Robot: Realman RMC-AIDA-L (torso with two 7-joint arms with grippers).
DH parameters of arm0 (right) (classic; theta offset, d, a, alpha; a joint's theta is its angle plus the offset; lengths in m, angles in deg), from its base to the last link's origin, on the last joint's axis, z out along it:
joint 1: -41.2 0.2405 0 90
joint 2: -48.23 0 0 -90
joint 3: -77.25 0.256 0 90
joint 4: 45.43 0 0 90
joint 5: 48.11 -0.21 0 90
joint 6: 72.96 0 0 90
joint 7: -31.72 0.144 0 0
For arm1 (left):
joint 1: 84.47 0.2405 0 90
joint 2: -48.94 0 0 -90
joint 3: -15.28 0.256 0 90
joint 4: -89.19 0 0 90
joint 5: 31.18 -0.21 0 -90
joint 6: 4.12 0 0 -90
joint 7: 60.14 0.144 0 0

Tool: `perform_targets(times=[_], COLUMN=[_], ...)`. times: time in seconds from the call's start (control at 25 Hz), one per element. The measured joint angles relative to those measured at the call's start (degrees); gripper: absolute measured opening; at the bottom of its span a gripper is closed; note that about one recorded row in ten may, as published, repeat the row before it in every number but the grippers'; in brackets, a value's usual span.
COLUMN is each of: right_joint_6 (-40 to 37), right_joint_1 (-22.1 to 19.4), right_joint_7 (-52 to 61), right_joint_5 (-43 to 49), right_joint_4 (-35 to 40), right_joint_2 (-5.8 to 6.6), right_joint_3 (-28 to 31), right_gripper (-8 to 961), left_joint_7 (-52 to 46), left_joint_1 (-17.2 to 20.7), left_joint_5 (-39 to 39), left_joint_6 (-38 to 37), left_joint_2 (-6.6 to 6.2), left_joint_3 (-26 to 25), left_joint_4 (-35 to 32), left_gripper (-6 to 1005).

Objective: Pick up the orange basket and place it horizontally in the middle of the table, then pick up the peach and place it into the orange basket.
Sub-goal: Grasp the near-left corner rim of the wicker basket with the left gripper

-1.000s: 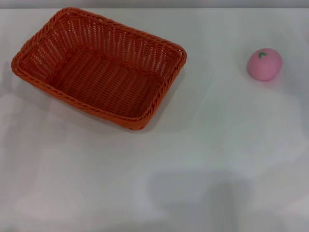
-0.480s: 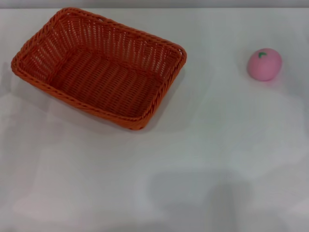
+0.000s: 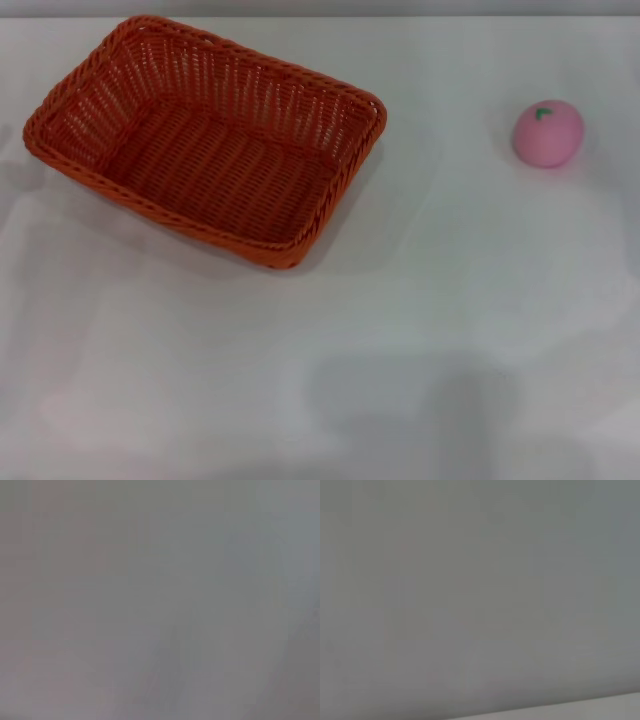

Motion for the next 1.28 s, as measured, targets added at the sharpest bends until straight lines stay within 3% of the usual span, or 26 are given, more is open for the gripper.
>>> perform_targets(times=[0.32, 0.6, 0.84, 1.28], right_joint_6=[-1.48, -2.72, -2.83, -2.83], right_joint_1=[0.38, 0.99, 1.12, 1.13], right_joint_7=[0.4, 0.1, -0.04, -0.07], right_joint_5=[0.0, 0.0, 0.0, 0.0], right_joint_4=[0.26, 0.53, 0.56, 0.62], right_joint_2=[0.44, 0.47, 0.83, 1.22], right_joint_3=[-0.61, -0.6, -0.59, -0.59], right_gripper=[856, 857, 857, 856], left_joint_7=[-13.68, -22.69, -26.19, -31.0], left_joint_1=[0.52, 3.02, 6.92, 10.04], left_joint_5=[-12.27, -17.95, -18.82, -20.94], left_joint_6=[-6.42, -6.59, -6.82, -7.18], left_joint_2=[0.07, 0.34, 0.63, 0.6], left_joint_3=[0.04, 0.18, 2.92, 4.12], left_joint_4=[7.9, 15.52, 23.61, 35.91], left_gripper=[453, 453, 453, 454])
